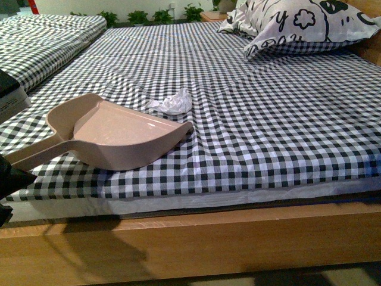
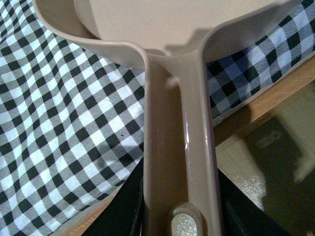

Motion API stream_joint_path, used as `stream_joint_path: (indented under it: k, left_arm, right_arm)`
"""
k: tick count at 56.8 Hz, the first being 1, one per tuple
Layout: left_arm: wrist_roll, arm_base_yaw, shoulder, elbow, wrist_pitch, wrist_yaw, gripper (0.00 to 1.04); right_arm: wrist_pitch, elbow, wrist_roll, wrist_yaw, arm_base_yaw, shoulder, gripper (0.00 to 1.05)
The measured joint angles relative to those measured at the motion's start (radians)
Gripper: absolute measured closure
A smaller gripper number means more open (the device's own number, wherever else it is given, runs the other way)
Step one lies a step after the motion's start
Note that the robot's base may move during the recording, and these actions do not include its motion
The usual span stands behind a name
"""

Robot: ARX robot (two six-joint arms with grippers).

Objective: Clean up trash

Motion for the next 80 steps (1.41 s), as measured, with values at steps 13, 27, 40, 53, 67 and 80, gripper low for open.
stream_joint_path:
  k: [13,27,40,53,67,80]
  left_arm:
    - [0.002,0.0,0.001,0.0,0.0,0.002,0.78]
    - [0.003,0.0,0.001,0.0,0.0,0.002,0.78]
    - [0.004,0.0,0.001,0.0,-0.001,0.002,0.78]
    - [0.004,0.0,0.001,0.0,-0.001,0.002,0.78]
    - [0.005,0.0,0.001,0.0,-0.001,0.001,0.78]
    - [0.005,0.0,0.001,0.001,-0.001,-0.005,0.78]
  right_arm:
    - [0.026,0.267,-0.097,-0.12,-0.021,0.458,0.84]
    - [-0.064,0.464,-0.13,-0.101,-0.018,0.761,0.84]
    - [-0.054,0.465,-0.127,-0.096,0.032,0.879,0.84]
    - [-0.02,0.464,-0.116,-0.105,0.079,0.943,0.84]
    - [-0.14,0.523,-0.047,-0.242,0.097,0.98,0.84]
    - [-0.24,0.525,-0.028,-0.735,0.099,0.848,0.84]
